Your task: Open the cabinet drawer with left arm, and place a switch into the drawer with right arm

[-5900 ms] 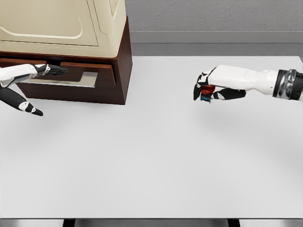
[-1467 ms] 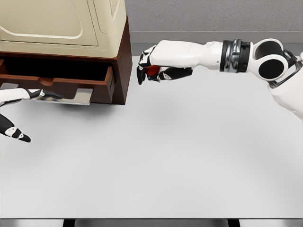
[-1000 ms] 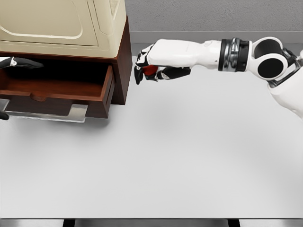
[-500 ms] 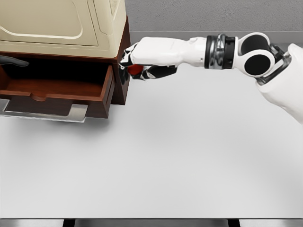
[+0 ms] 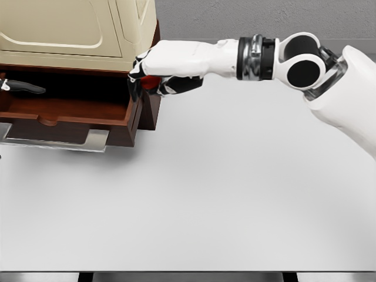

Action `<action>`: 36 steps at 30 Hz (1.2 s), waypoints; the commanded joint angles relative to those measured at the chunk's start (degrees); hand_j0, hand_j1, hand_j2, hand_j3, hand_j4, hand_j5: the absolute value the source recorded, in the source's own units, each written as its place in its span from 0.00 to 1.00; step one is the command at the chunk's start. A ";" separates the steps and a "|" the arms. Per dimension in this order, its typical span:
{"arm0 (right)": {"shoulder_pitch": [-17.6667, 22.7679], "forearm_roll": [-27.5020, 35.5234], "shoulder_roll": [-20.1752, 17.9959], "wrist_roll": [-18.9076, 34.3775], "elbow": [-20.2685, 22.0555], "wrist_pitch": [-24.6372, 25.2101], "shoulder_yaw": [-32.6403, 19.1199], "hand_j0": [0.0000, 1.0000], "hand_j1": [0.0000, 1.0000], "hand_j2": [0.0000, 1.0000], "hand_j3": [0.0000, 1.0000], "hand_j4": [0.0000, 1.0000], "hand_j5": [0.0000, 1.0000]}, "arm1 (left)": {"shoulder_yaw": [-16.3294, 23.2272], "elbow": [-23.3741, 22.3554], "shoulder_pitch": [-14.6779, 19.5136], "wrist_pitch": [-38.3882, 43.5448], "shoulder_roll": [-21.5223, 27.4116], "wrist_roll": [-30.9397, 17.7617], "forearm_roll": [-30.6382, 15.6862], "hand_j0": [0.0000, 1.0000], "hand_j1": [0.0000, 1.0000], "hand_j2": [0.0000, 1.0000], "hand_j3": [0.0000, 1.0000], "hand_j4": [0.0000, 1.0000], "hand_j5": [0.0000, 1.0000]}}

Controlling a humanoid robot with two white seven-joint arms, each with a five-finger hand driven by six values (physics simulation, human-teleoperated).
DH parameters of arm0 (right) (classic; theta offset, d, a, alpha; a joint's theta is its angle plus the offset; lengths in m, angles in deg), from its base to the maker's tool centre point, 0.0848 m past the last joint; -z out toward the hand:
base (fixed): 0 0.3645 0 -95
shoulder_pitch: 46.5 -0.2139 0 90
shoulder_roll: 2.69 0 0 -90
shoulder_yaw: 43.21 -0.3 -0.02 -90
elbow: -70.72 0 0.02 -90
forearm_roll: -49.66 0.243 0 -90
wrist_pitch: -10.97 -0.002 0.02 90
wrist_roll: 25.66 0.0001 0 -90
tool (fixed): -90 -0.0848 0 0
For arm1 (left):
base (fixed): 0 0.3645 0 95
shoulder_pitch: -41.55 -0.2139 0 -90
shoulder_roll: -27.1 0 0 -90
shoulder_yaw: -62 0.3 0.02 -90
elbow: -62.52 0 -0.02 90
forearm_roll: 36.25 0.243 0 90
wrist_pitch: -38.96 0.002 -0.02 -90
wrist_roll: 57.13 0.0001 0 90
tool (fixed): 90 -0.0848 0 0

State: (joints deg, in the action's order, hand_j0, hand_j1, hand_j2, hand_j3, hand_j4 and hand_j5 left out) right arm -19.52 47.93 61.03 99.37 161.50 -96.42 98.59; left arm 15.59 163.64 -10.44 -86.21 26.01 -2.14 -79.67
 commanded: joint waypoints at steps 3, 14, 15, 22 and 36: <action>-0.53 0.32 1.49 -0.03 -0.25 1.31 0.40 0.47 0.47 0.47 0.47 0.47 0.47 | -0.08 0.04 -0.39 0.18 -1.72 0.02 -0.26 1.00 1.00 1.00 1.00 1.00 1.00; -2.46 0.32 5.97 -0.03 -3.95 2.89 1.98 0.47 0.47 0.47 0.47 0.47 0.47 | 0.01 0.04 -1.00 0.18 -1.01 0.02 -0.26 1.00 1.00 1.00 1.00 1.00 1.00; -2.64 0.32 6.59 -0.03 -4.39 2.89 2.34 0.47 0.47 0.47 0.47 0.47 0.47 | 0.01 0.04 -1.35 0.18 -0.93 0.02 -0.26 1.00 1.00 1.00 1.00 1.00 1.00; -3.78 0.32 8.88 -0.03 -7.55 2.89 2.86 0.47 0.47 0.47 0.47 0.47 0.47 | 0.01 0.04 -1.88 0.18 -0.84 0.02 -0.17 1.00 1.00 1.00 1.00 1.00 1.00; -5.89 0.06 13.80 -0.03 -15.72 2.10 5.15 0.47 0.47 0.47 0.47 0.47 0.47 | 0.01 0.04 -2.23 0.18 0.22 0.02 -0.26 1.00 1.00 1.00 1.00 1.00 1.00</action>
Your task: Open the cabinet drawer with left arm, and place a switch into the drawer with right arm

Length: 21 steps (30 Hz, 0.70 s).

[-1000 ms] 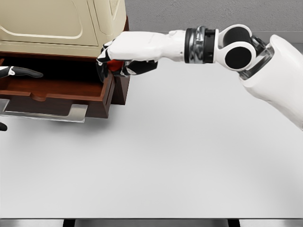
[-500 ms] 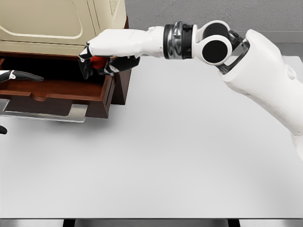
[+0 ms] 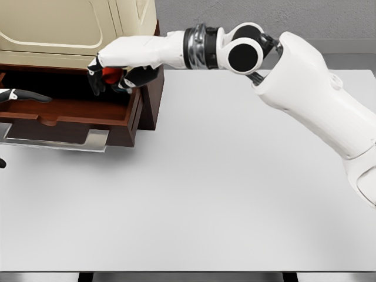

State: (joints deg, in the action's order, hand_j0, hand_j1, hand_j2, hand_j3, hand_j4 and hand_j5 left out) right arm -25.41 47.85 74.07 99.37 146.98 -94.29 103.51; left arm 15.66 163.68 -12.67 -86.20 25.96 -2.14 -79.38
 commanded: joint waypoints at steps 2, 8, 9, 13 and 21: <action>-0.53 0.14 1.46 -0.03 -2.26 -0.03 0.58 0.47 0.47 0.47 0.47 0.47 0.47 | -0.07 0.00 -0.35 0.16 0.09 0.01 -0.56 1.00 1.00 1.00 1.00 1.00 1.00; -1.32 -0.13 4.28 -0.03 -6.39 -0.47 1.55 0.47 0.47 0.47 0.47 0.47 0.47 | -0.16 0.00 -0.27 0.16 0.09 0.01 -0.56 1.00 1.00 1.00 1.00 1.00 1.00; -1.32 -0.13 4.54 -0.03 -7.00 -0.47 1.64 0.47 0.47 0.47 0.47 0.47 0.47 | -0.16 0.00 -0.27 0.16 0.09 0.01 -0.56 1.00 1.00 1.00 1.00 1.00 1.00; -1.67 -0.30 5.33 -0.03 -9.03 -0.65 1.64 0.58 0.58 0.58 0.58 0.58 0.58 | -0.16 0.00 -0.27 0.16 0.09 0.01 -0.56 1.00 1.00 1.00 1.00 1.00 1.00; -2.37 -0.48 5.77 -0.03 -10.17 -0.29 1.64 0.82 0.82 0.82 0.82 0.82 0.82 | -0.16 0.00 -0.27 0.16 0.18 0.01 -0.47 1.00 1.00 1.00 1.00 1.00 1.00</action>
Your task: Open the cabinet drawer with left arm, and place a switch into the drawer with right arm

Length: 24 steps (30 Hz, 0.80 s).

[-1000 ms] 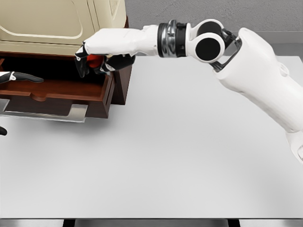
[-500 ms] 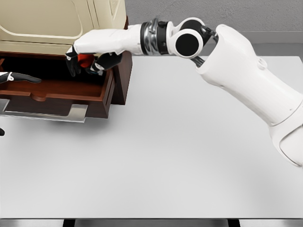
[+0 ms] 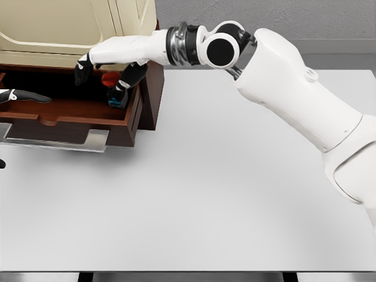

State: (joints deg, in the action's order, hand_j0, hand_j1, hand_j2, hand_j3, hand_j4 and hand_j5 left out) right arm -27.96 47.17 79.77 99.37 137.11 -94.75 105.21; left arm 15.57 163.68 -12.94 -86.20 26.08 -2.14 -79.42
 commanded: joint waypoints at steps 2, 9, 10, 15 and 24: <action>-0.44 -0.93 1.65 -0.03 -1.70 0.07 -0.06 0.82 0.82 0.82 0.82 0.82 0.82 | -0.07 -0.01 0.00 0.16 0.06 0.01 -0.43 1.00 1.00 1.00 1.00 1.00 1.00; -2.11 -1.73 5.96 -0.03 -4.43 0.07 0.03 0.83 0.83 0.83 0.83 0.83 0.83 | -0.07 -0.01 0.00 0.16 0.06 0.01 -0.43 1.00 1.00 1.00 1.00 1.00 1.00; -2.20 -1.73 5.96 -0.03 -4.34 -0.02 0.02 0.85 0.85 0.85 0.85 0.85 0.85 | -0.07 -0.01 0.00 0.16 0.06 0.01 -0.43 1.00 1.00 1.00 1.00 1.00 1.00; -2.81 -1.73 4.11 -0.03 -2.32 0.07 -0.06 0.98 0.98 0.98 0.98 0.98 0.98 | -0.07 -0.01 0.00 0.16 0.06 0.01 -0.43 1.00 1.00 1.00 1.00 1.00 1.00; -2.11 -1.11 -11.09 -0.03 14.73 -0.19 -0.06 1.00 1.00 1.00 1.00 1.00 1.00 | -0.94 -0.01 -0.44 0.16 -0.99 0.01 -0.52 1.00 1.00 1.00 1.00 1.00 1.00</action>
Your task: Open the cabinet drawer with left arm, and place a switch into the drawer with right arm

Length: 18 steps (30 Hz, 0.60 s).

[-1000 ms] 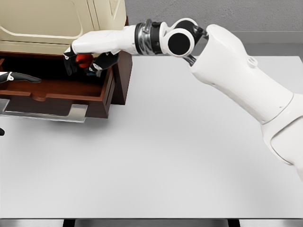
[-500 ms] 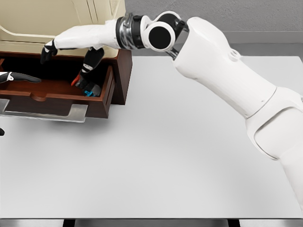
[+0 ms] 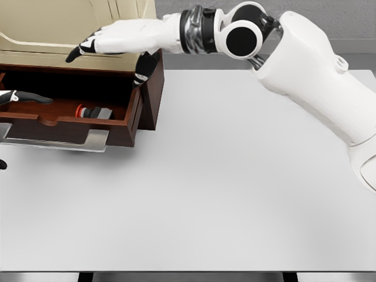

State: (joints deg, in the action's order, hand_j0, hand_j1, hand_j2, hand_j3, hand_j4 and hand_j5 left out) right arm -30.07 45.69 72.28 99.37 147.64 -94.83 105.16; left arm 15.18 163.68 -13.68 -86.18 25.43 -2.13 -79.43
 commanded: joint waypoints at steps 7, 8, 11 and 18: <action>2.81 0.37 -17.31 -0.03 10.70 -11.45 0.08 1.00 1.00 1.00 1.00 1.00 1.00 | -0.38 0.00 -0.14 0.14 -3.25 0.01 -0.42 1.00 1.00 1.00 1.00 1.00 1.00; 3.78 0.37 -19.95 -0.03 10.62 -12.77 -0.28 1.00 1.00 1.00 1.00 1.00 1.00 | -0.38 0.00 -0.14 0.14 -3.25 0.01 -0.42 1.00 1.00 1.00 1.00 1.00 1.00; 8.26 0.46 -26.89 -0.03 10.27 -15.67 -6.60 1.00 1.00 1.00 1.00 1.00 1.00 | -0.38 0.00 -0.14 0.14 -2.81 0.01 -0.42 1.00 1.00 1.00 1.00 1.00 1.00; 14.15 1.07 -32.78 -0.03 4.73 -15.58 -14.08 1.00 1.00 1.00 1.00 1.00 1.00 | -0.47 0.00 0.30 0.14 -4.13 0.01 -0.42 1.00 1.00 1.00 1.00 1.00 1.00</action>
State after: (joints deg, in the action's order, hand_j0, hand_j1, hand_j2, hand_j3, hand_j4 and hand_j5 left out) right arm -15.57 46.25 41.10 99.37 154.24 -110.37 93.21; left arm 14.80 163.68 -13.37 -86.22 21.61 -2.14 -79.31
